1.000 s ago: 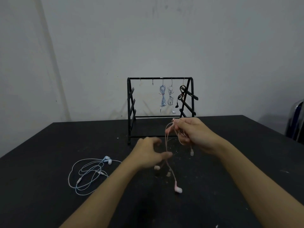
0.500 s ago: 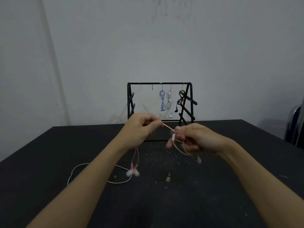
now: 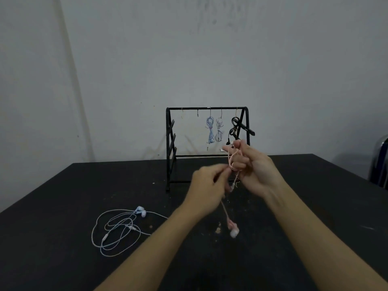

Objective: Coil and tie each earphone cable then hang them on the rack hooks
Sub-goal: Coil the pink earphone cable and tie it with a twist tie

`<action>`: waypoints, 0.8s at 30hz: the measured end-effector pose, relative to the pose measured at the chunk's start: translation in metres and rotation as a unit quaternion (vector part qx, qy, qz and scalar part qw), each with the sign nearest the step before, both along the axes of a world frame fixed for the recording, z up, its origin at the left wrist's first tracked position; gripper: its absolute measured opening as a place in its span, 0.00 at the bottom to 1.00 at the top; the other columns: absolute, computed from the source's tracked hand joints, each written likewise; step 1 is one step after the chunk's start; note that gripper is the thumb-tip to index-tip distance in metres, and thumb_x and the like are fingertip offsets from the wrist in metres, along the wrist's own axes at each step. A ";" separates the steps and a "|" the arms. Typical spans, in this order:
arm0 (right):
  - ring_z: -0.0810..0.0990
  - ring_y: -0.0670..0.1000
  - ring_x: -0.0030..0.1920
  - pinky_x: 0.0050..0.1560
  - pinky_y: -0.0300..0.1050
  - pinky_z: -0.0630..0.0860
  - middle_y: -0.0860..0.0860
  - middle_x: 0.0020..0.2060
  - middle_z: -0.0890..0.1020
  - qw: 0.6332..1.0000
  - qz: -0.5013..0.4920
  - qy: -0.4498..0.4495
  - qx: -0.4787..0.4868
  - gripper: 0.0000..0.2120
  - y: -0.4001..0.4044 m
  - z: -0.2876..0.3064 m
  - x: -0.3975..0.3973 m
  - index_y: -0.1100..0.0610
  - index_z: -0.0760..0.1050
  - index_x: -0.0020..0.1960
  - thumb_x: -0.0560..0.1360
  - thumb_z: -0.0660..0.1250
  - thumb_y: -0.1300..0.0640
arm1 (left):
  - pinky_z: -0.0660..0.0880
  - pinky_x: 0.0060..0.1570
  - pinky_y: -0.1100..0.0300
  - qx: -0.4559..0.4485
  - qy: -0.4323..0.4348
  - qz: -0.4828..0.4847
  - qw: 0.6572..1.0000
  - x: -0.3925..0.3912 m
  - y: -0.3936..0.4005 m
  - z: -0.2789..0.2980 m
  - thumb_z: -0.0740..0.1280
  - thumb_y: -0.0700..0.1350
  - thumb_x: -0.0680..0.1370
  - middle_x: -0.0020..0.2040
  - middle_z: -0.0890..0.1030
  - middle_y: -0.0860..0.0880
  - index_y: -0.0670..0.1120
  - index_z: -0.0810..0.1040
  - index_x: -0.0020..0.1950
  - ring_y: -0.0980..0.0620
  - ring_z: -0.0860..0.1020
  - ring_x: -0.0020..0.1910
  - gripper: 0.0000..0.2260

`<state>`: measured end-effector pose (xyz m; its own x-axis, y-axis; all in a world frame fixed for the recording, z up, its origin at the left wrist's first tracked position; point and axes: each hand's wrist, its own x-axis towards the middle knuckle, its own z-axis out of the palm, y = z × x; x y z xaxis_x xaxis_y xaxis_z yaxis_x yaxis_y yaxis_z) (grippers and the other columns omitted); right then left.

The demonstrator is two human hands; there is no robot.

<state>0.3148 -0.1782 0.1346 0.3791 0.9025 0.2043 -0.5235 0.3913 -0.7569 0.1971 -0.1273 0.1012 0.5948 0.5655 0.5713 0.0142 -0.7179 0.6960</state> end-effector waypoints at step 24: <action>0.60 0.45 0.22 0.27 0.39 0.60 0.50 0.23 0.66 0.903 0.180 -0.373 -0.113 0.15 -0.016 -0.023 -0.002 0.61 0.76 0.40 0.79 0.54 0.60 | 0.69 0.43 0.74 0.203 0.141 -0.050 0.968 -0.043 0.037 0.028 0.68 0.43 0.75 0.51 0.78 0.58 0.46 0.77 0.62 0.64 0.73 0.40 0.15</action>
<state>0.3132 -0.1947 0.1113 -0.1135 0.9906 0.0762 0.1027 0.0880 -0.9908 0.1544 -0.0899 0.1293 0.7994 0.2611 0.5410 0.0797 -0.9387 0.3353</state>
